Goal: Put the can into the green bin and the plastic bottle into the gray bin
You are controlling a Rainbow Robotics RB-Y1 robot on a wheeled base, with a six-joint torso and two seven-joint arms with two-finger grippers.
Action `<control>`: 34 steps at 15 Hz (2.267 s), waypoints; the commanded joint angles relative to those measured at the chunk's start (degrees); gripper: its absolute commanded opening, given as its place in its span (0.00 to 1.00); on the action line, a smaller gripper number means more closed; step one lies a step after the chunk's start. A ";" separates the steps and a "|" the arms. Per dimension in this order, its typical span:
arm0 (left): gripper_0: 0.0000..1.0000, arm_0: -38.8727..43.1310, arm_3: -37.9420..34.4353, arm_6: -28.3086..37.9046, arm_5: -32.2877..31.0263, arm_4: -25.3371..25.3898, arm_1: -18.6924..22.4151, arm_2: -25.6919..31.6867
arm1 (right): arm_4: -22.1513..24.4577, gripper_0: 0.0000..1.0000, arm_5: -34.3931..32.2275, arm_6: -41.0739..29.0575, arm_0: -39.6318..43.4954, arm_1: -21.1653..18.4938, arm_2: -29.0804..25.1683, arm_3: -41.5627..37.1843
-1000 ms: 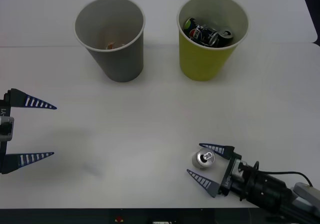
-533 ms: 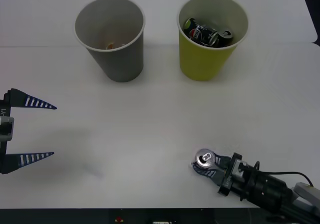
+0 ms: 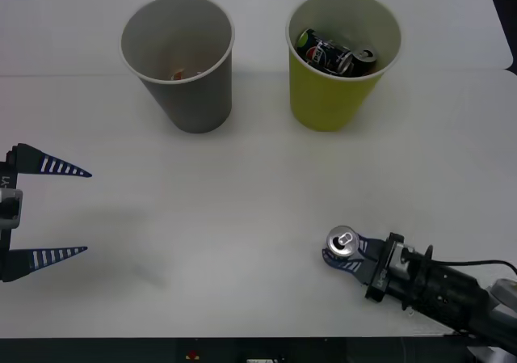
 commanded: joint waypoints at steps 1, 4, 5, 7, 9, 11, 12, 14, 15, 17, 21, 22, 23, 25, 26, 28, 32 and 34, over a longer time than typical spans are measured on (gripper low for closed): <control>1.00 0.00 0.00 0.00 0.00 0.00 0.00 0.00 | 7.25 0.00 -0.02 -7.74 0.89 -0.89 -4.82 -3.95; 1.00 0.00 0.00 0.00 0.00 0.00 0.00 0.00 | 16.66 0.00 -0.02 -18.37 2.91 -2.12 -11.59 -10.02; 1.00 0.00 0.00 0.00 0.00 0.00 0.00 0.00 | 20.70 0.00 0.07 -22.50 4.32 -2.38 -14.49 -12.83; 1.00 0.00 0.00 0.00 0.00 0.00 0.00 0.00 | 28.70 0.00 -0.02 -32.08 7.13 -2.82 -20.11 -19.42; 1.00 0.00 0.00 0.00 0.00 0.00 0.00 0.00 | 37.75 0.00 -0.37 -44.74 9.94 -2.91 -26.18 -27.95; 1.00 0.00 0.00 0.00 0.00 0.00 0.00 0.00 | 42.41 0.00 -1.25 -54.67 10.91 -2.82 -29.78 -33.22; 1.00 0.00 0.00 0.00 0.00 0.00 0.00 0.00 | 43.90 0.00 -1.69 -59.24 11.00 -2.82 -31.27 -34.98; 1.00 0.00 0.00 0.00 0.00 0.00 0.00 0.00 | 46.10 0.00 -2.48 -67.15 10.91 -2.91 -34.00 -37.88; 1.00 0.00 0.00 0.00 0.00 0.00 0.00 0.00 | 47.15 0.00 -3.00 -71.46 10.91 -2.82 -35.67 -39.37; 1.00 0.00 0.00 0.00 0.00 0.00 0.00 0.00 | 48.21 0.00 -4.85 -78.31 10.73 -2.82 -38.92 -41.22; 1.00 0.00 0.00 0.00 0.00 0.00 0.00 0.00 | 48.39 0.00 -15.22 -92.20 7.57 -2.91 -48.76 -42.54; 1.00 0.00 0.00 0.00 0.00 0.00 0.00 0.00 | 48.56 0.00 -17.68 -95.36 6.16 -2.99 -50.79 -42.54; 1.00 0.00 0.00 0.00 0.00 0.00 0.00 0.00 | 49.62 0.00 -20.06 -98.35 4.32 -3.17 -52.37 -42.63; 1.00 0.00 0.00 0.00 0.00 0.00 0.00 0.00 | 52.96 0.00 -24.45 -105.03 -0.69 -3.70 -54.92 -42.63; 1.00 0.00 0.00 0.00 0.00 0.00 0.00 0.00 | 54.27 0.00 -25.59 -108.02 -2.80 -3.96 -55.18 -42.63; 1.00 0.00 0.00 0.00 0.00 0.00 0.00 0.00 | 57.00 0.00 -26.12 -114.79 -7.46 -5.10 -54.83 -42.63; 1.00 0.00 0.00 0.00 0.00 0.00 0.00 0.00 | 63.24 0.00 -26.38 -126.13 -17.92 -6.51 -49.73 -42.63; 1.00 0.00 0.00 0.00 0.00 0.00 0.00 0.00 | 67.46 0.00 -26.38 -130.87 -23.72 -6.77 -46.13 -42.63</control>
